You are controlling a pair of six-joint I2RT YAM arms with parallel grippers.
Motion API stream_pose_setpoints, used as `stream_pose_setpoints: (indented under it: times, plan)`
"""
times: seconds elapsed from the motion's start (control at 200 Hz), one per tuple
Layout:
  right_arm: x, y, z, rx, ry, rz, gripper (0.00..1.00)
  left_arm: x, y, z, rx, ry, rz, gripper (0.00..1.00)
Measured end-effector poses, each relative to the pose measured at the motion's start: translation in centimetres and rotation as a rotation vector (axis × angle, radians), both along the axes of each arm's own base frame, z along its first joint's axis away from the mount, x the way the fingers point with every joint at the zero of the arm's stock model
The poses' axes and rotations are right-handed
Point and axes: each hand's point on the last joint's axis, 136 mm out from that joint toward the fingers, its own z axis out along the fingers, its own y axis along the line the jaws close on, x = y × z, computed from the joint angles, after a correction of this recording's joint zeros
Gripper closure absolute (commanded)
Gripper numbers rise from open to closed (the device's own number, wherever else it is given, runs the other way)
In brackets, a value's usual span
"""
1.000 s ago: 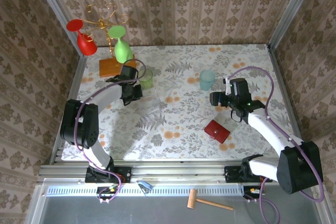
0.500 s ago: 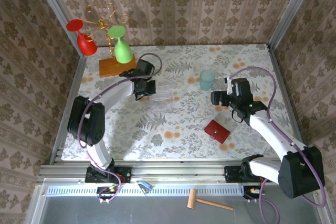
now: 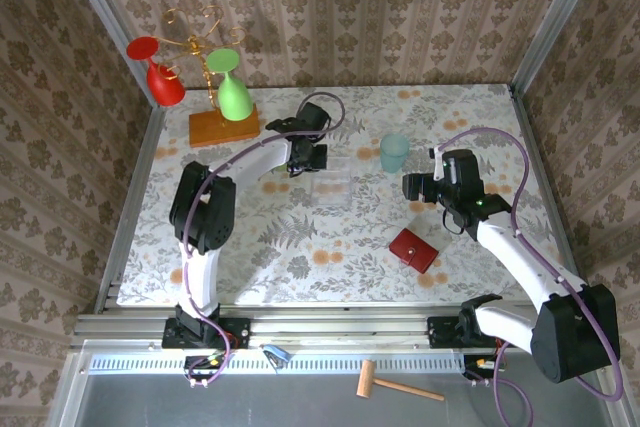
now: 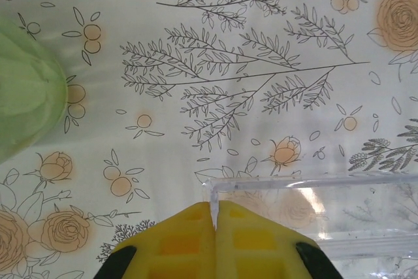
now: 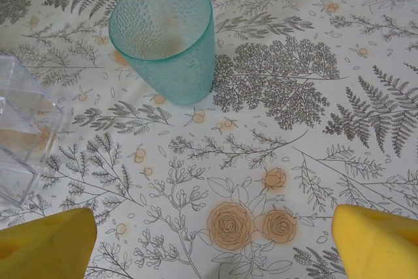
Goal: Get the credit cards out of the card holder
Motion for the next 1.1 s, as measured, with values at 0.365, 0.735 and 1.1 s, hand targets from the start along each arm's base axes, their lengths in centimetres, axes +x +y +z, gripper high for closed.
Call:
stream_pose_setpoints:
  times: [0.365,0.735,1.1]
  plan:
    - [-0.2,0.0,-0.2,-0.003,0.012,0.001,0.06,-0.1,0.9,-1.4,0.062,0.024,0.033,0.94]
    - [-0.6,-0.1,-0.8,-0.006,0.029,0.001,0.06,0.1,1.1,-1.5,0.062,0.018,0.066,0.91]
    - [-1.2,0.4,-1.3,0.001,0.061,0.01,0.07,0.3,0.7,-1.7,0.046,0.019,0.067,0.81]
